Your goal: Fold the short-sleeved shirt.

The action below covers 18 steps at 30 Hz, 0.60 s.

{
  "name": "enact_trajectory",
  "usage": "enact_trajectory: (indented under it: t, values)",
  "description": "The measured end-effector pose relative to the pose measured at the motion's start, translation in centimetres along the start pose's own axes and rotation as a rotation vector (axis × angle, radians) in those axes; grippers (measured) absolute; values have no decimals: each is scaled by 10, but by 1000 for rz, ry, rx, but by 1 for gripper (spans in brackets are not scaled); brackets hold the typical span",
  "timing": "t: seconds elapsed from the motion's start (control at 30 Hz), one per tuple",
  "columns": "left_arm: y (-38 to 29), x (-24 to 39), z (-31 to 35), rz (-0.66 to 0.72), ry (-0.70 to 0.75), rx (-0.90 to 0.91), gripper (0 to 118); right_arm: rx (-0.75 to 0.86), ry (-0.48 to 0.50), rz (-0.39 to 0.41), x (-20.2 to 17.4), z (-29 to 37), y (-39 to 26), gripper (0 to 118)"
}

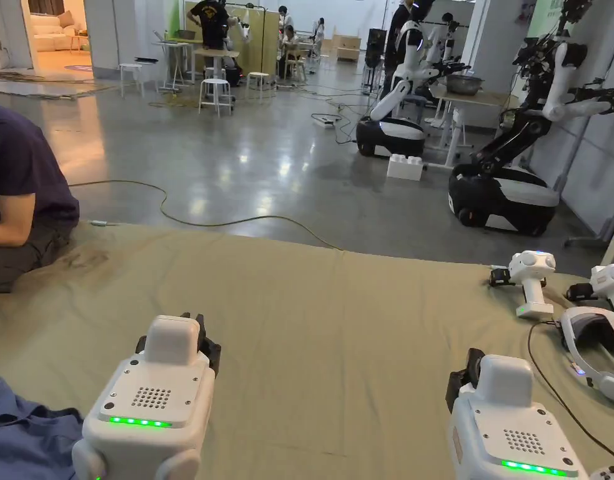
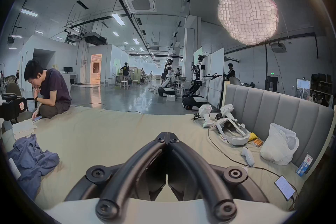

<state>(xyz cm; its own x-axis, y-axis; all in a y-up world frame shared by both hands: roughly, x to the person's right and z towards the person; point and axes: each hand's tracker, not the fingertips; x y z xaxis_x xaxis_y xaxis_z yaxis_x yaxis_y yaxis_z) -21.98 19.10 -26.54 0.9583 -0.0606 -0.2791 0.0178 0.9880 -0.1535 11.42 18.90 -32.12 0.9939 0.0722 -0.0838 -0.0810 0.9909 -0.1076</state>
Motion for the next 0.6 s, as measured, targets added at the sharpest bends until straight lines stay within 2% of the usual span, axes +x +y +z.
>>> enact_trajectory:
  t: [0.13,0.17,0.2,0.27,0.37,0.43,0.47,0.5,0.57,0.6]
  values:
    - [-2,-7,-3,56,-17,-30,13,-47,27,33,-1,-5,-1,0]
    - [-2,-11,-4,114,-38,-40,13,-48,24,23,0,-6,-1,0]
    - [-2,-17,-5,185,-64,-52,13,-53,16,-26,3,-6,0,0]
    - [-3,-32,-7,402,-118,-71,13,-52,17,-195,12,-4,5,0]
    - [-9,-52,-6,740,-151,-29,13,-37,44,-531,31,-5,8,0]
    - [-10,-56,-4,805,-123,-8,13,-23,28,-684,41,-9,4,0]
    - [-6,-54,-4,755,-104,-11,13,-23,10,-683,42,-10,4,0]
    - [1,-49,-4,618,-64,-17,13,-23,5,-626,39,-12,8,0]
    - [13,-33,-5,291,-56,-27,13,-9,4,-310,25,-11,17,0]
    - [18,-21,-6,64,-39,-32,13,6,11,-93,13,-10,20,0]
